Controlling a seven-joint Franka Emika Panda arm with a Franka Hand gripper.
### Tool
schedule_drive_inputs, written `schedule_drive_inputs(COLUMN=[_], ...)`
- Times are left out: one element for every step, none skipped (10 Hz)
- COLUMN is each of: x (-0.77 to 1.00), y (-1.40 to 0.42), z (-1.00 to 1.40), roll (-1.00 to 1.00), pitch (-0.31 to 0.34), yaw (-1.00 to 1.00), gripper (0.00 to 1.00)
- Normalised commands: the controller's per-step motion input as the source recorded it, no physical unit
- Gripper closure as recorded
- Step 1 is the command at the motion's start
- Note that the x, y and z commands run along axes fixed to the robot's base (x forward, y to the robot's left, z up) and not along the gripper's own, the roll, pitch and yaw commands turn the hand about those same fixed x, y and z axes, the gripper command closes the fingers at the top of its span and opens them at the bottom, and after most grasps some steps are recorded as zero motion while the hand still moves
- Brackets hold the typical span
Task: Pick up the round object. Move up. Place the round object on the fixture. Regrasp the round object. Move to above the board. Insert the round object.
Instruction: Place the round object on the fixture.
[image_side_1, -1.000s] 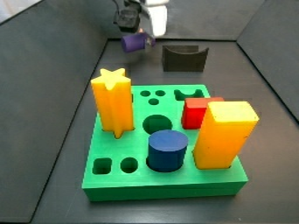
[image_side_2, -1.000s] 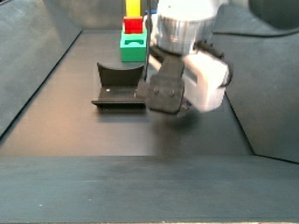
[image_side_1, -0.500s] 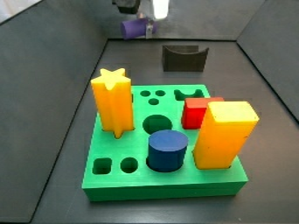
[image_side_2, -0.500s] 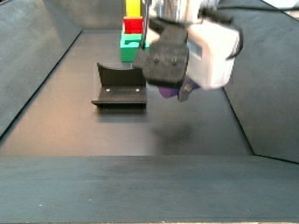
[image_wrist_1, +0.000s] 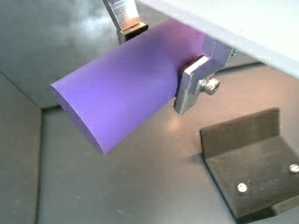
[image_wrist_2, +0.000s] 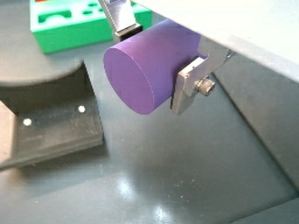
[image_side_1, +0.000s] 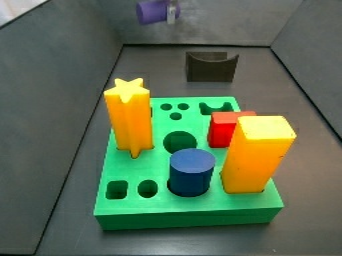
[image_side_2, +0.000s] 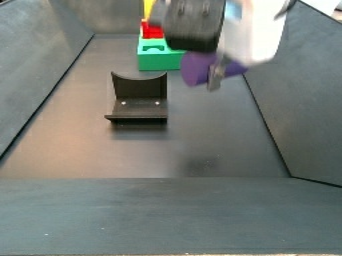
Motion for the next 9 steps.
schedule_drive_inputs(x=[-0.02,-0.01,-0.01,1.0,1.0,1.0,1.0,0.99,0.84], y=[-0.01,-0.01,0.0,-0.76,-0.72,-0.58,-0.41,-0.3,-0.19], z=[0.73,0.56,0.38,-0.06,-0.15,-0.12,-0.08,-0.08,-0.05], roll=[-0.02,-0.03,-0.03,-0.1,-0.1,-0.1,-0.1,-0.11,-0.11], pitch=[0.03,0.038,0.048,0.026,0.031,0.032,0.033,0.037,0.044], yaw=[0.0,0.0,0.0,1.0,1.0,1.0,1.0,1.0,1.0], gripper=[1.0,1.0,1.0,1.0,1.0,1.0,1.0,1.0,1.0])
